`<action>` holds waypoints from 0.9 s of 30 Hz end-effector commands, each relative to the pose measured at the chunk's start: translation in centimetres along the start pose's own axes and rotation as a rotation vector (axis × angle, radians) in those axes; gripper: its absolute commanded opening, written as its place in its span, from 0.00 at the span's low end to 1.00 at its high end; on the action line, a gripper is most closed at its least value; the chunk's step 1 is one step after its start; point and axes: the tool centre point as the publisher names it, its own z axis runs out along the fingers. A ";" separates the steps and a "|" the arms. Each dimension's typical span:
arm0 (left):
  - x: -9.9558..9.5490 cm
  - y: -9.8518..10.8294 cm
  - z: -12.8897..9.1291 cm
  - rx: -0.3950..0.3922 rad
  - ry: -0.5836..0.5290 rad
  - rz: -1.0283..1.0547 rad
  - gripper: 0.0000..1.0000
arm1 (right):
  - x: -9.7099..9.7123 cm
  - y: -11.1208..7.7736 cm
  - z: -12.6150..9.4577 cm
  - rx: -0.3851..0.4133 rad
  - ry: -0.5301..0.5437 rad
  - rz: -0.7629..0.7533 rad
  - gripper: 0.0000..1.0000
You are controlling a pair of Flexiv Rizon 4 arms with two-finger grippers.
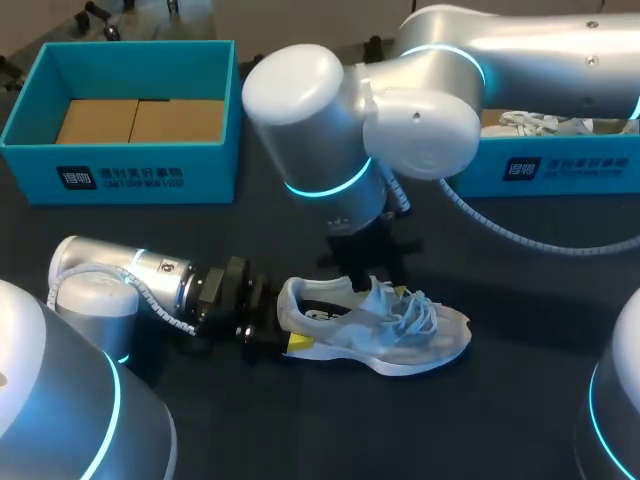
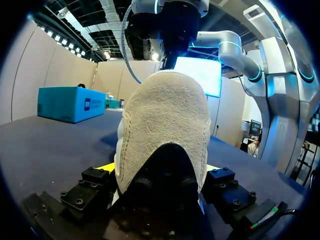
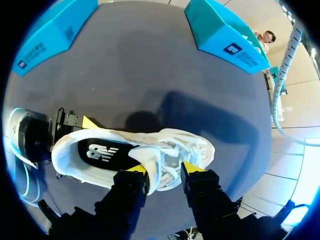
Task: Take the shoe out of the shoebox, open the shoe tongue, remove and reinsert the insole, then place the shoe into the shoebox
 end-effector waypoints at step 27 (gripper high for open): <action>0.0 0.1 0.0 -0.001 -0.002 0.000 0.00 | -1.9 -1.6 -0.3 0.054 0.190 0.819 0.00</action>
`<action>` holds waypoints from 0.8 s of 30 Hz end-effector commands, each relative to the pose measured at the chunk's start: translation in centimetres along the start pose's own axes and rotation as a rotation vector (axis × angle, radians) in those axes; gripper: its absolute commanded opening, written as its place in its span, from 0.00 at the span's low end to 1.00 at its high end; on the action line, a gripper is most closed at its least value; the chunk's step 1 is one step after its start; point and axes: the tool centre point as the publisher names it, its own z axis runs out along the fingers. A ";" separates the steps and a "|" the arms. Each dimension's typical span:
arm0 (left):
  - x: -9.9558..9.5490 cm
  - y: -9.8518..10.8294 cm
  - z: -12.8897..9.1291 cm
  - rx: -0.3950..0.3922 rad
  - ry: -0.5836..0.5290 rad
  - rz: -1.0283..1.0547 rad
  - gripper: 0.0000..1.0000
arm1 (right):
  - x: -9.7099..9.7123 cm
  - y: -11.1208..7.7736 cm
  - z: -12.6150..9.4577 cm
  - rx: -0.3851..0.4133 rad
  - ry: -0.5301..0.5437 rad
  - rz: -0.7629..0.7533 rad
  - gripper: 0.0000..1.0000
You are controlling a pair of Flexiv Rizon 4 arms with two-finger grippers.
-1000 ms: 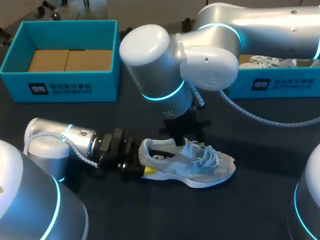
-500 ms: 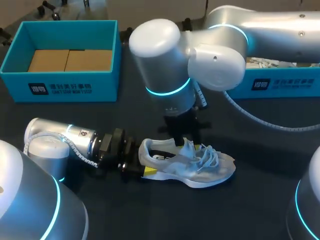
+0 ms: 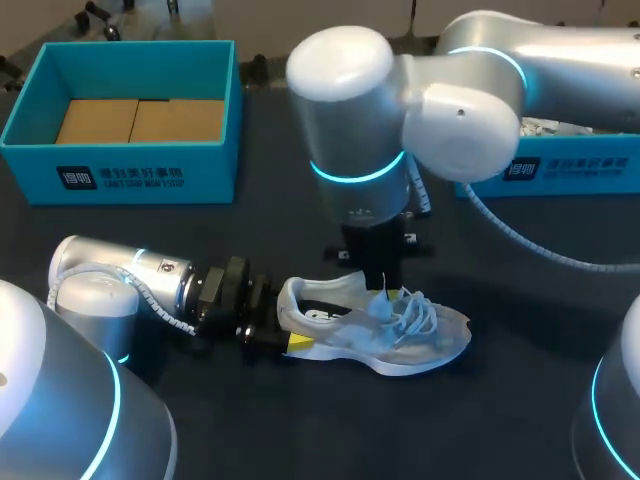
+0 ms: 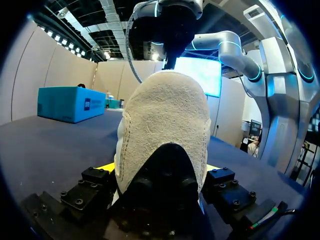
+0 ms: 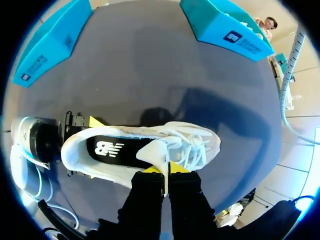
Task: Take the shoe out of the shoebox, open the shoe tongue, remove and reinsert the insole, then place the shoe into the shoebox
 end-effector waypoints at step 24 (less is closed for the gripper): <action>0.0 0.1 -0.1 -0.001 -0.002 0.000 0.00 | -6.6 -1.0 0.3 -0.072 0.416 0.685 0.00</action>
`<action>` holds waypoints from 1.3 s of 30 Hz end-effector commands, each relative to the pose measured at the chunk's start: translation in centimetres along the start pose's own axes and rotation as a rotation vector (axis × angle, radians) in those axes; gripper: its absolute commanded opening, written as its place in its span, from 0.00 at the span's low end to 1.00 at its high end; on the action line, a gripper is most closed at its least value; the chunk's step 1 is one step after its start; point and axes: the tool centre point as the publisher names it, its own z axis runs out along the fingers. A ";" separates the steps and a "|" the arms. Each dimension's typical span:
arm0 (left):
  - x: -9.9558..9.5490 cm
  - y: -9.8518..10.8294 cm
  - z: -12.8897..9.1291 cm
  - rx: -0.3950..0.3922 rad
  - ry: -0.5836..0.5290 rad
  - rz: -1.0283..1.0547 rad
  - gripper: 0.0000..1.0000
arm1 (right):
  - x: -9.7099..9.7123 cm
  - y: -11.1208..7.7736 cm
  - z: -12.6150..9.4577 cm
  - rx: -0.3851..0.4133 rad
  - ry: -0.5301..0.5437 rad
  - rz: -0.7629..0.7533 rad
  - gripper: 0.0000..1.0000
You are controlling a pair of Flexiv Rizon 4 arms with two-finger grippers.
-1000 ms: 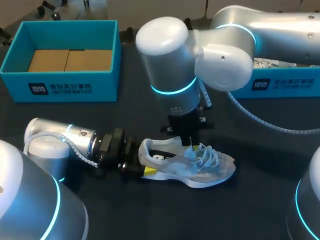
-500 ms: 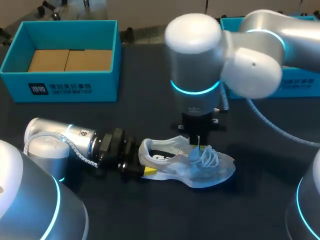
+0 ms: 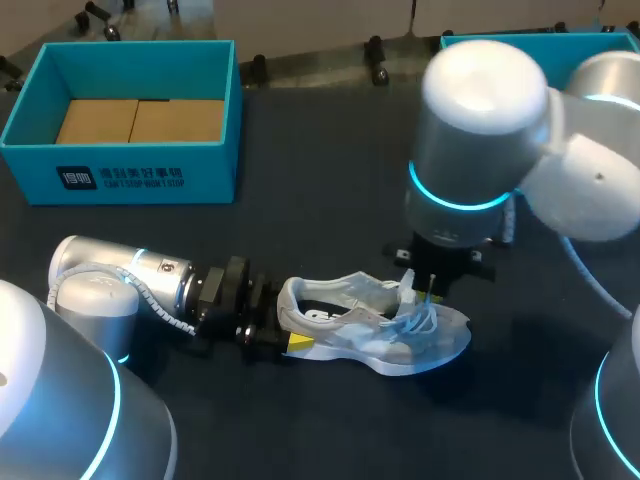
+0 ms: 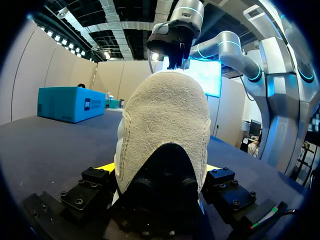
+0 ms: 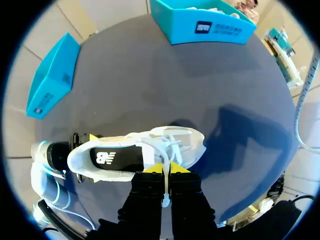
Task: Take the shoe out of the shoebox, open the shoe tongue, remove and reinsert the insole, then place the shoe into the shoebox
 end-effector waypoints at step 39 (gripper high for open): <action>0.0 0.1 0.0 -0.001 -0.001 0.000 0.00 | -1.7 0.5 0.2 0.073 0.294 0.146 0.62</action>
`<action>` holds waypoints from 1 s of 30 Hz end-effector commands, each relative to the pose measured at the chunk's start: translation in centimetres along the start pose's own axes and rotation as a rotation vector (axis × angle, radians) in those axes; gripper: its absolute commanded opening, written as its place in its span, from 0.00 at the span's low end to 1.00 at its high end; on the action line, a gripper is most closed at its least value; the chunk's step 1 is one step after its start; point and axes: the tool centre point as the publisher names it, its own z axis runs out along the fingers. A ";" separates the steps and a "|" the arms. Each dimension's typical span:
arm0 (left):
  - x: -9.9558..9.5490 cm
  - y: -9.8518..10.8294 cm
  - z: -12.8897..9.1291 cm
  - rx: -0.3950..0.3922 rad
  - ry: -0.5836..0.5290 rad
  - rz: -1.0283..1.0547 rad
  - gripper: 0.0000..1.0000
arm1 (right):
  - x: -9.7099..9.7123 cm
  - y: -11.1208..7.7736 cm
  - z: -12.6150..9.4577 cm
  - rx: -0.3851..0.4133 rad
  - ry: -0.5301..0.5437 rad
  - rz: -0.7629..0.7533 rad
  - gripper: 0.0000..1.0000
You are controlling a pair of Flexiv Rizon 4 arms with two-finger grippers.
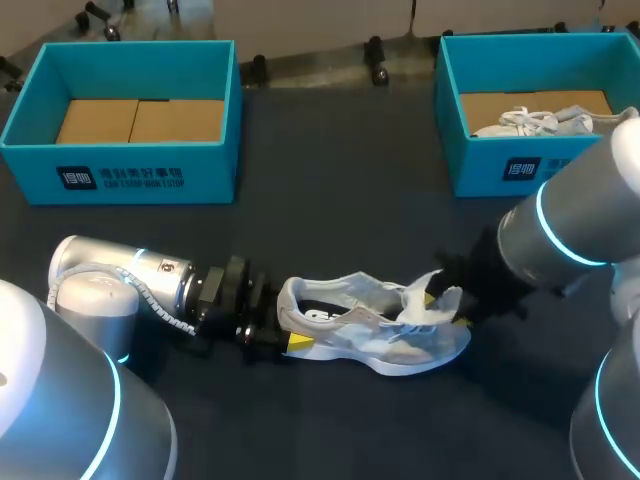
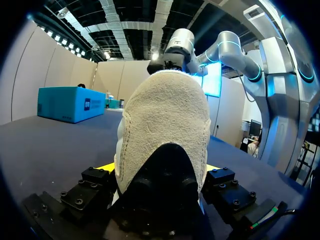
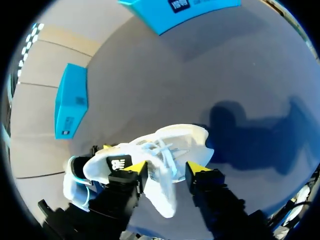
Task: Take the shoe out of the shoebox, open the shoe tongue, remove and reinsert the insole, then place the shoe into the shoebox
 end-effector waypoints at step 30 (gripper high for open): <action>0.0 0.1 0.0 0.000 -0.001 0.000 0.00 | 14.4 -0.5 -7.7 0.126 -0.502 -0.664 0.00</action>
